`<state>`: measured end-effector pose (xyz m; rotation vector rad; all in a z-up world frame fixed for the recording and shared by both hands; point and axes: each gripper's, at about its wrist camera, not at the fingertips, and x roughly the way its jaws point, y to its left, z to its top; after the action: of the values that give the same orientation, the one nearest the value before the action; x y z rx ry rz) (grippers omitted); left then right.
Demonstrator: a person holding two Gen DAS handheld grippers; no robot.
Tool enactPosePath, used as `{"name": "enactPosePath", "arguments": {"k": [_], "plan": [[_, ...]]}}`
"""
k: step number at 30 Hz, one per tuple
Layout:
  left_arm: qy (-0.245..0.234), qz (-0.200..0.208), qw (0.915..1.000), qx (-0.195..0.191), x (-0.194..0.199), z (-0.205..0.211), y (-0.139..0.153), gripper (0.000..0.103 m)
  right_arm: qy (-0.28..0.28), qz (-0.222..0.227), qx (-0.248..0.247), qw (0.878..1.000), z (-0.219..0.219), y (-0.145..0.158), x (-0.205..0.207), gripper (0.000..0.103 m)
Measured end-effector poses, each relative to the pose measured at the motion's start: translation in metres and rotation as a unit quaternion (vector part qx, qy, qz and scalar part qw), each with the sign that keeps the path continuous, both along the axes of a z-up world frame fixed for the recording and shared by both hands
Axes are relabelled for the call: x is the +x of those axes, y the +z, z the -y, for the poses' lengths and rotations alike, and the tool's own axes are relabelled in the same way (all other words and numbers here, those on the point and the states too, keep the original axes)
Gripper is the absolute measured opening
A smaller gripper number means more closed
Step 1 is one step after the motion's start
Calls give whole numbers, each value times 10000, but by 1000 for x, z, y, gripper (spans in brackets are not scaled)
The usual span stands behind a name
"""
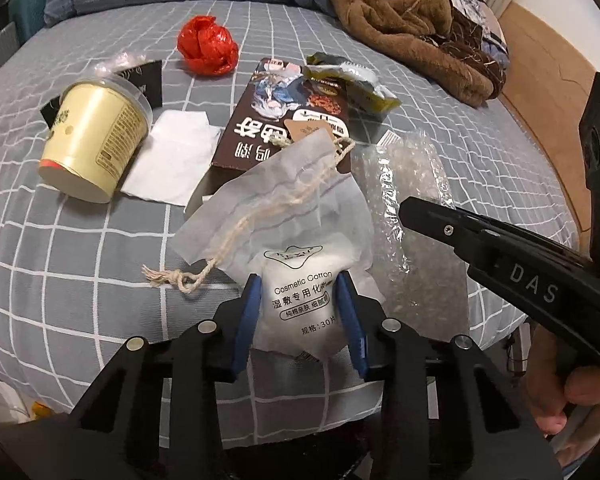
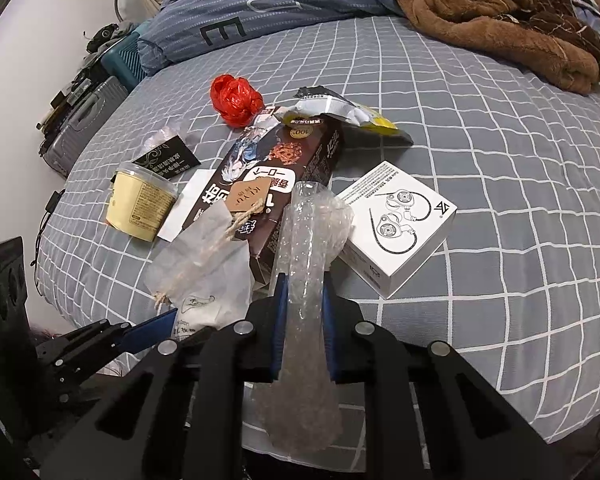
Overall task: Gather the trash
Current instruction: 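Grasp the bubble-wrap sleeve with the right tool while the left tool grasps the cotton pouch, then lift both held items and carry them down toward the black trash bin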
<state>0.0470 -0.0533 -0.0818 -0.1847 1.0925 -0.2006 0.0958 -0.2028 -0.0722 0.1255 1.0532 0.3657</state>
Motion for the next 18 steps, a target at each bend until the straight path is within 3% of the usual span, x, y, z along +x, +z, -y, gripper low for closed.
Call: {"name": "enactPosePath", "arguments": {"k": [18], "plan": [[380,590,9960,555,-24,-10,34,38,-186,578,-311,9977,11,34,-35,15]]}}
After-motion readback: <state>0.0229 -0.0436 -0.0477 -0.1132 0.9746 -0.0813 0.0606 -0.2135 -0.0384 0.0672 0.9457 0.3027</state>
